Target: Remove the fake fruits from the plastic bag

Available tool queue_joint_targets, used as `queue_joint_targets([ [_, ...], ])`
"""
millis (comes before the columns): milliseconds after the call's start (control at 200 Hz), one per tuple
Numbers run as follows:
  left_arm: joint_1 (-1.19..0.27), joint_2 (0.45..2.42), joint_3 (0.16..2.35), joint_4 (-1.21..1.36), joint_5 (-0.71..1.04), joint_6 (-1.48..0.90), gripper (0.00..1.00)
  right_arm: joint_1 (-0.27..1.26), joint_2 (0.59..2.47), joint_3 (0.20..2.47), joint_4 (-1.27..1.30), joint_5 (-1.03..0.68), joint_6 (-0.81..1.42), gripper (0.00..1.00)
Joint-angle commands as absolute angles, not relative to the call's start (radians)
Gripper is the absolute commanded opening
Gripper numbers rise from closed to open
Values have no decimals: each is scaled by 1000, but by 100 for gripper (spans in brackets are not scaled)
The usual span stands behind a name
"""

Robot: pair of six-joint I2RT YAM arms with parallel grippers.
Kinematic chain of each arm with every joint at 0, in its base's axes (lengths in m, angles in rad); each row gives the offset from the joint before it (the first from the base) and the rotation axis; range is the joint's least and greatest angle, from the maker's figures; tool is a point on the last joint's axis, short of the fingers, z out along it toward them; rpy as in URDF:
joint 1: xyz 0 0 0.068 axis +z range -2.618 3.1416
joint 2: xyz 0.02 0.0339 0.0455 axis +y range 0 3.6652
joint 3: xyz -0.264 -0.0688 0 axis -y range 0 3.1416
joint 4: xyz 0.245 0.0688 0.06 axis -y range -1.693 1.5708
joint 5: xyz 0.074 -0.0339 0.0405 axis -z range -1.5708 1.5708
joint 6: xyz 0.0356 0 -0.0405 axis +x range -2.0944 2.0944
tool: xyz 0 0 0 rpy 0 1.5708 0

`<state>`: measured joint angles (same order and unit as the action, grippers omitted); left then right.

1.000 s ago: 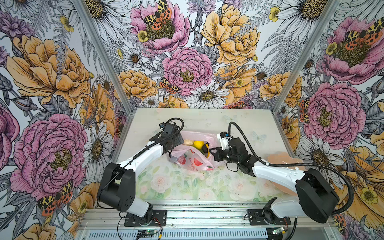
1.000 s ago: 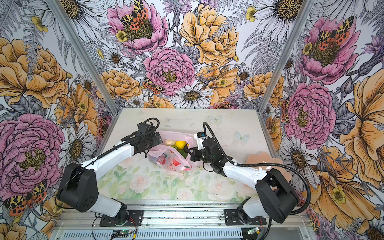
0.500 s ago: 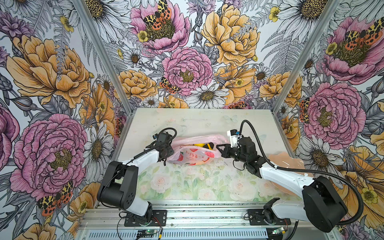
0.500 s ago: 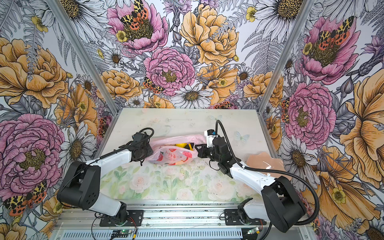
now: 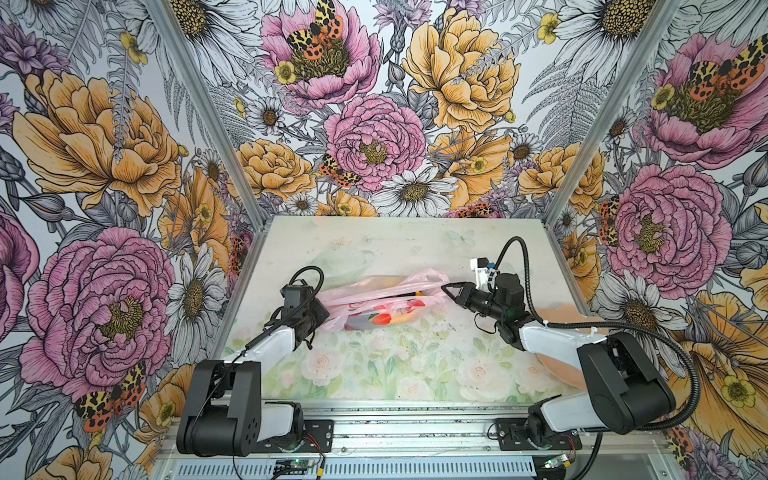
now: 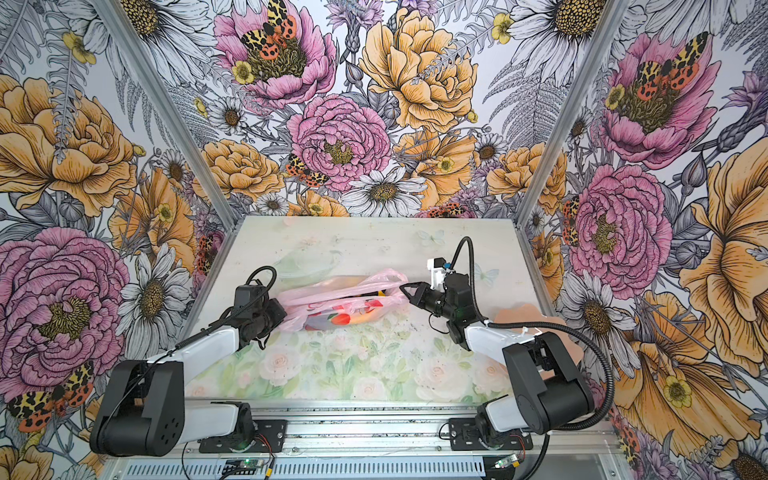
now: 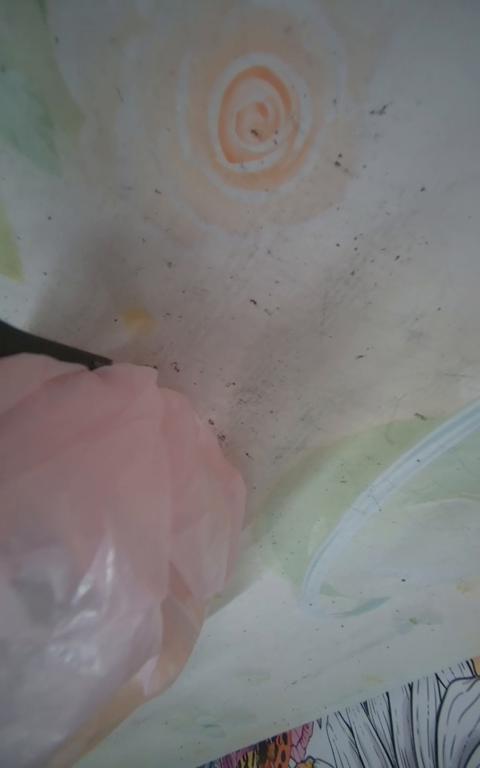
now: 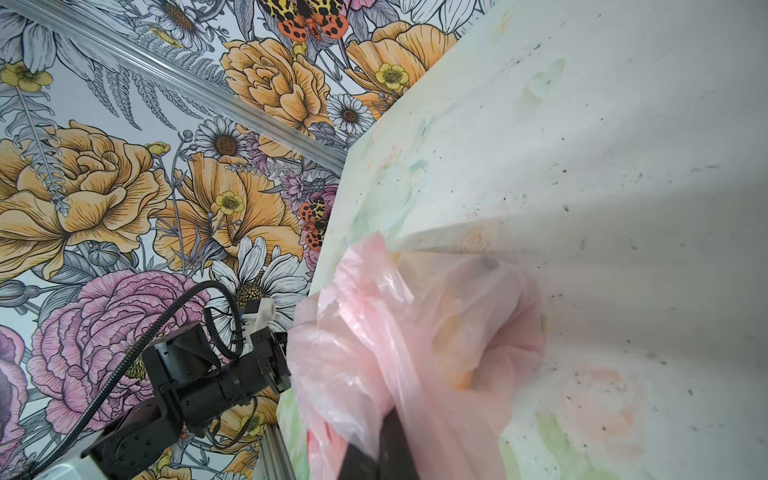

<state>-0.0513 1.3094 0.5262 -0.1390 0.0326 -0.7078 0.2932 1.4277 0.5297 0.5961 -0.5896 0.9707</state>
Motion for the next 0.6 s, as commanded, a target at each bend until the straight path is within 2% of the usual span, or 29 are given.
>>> queue_joint_targets([
  [0,2,1339,517,-112,-4,-721,0,246,1425,497,720,-557,1004,0],
  [100,18,1362,504,-76,38,-726,0,225,1439,471,753,-566,1018,0],
  [195,-58,1368,551,-117,16,-666,2,245,1448,485,732,-574,994,0],
  [255,-127,1353,588,-175,-39,-644,16,276,1441,507,679,-566,956,0],
  [335,-189,1297,597,-205,-97,-644,52,311,1419,529,614,-540,913,0],
  [375,-215,1263,602,-230,-135,-649,63,324,1409,535,579,-519,893,0],
  [510,-268,1180,638,-359,-247,-682,87,380,1380,552,442,-437,801,0],
  [595,-287,1146,653,-418,-257,-709,93,419,1374,547,390,-400,757,0],
])
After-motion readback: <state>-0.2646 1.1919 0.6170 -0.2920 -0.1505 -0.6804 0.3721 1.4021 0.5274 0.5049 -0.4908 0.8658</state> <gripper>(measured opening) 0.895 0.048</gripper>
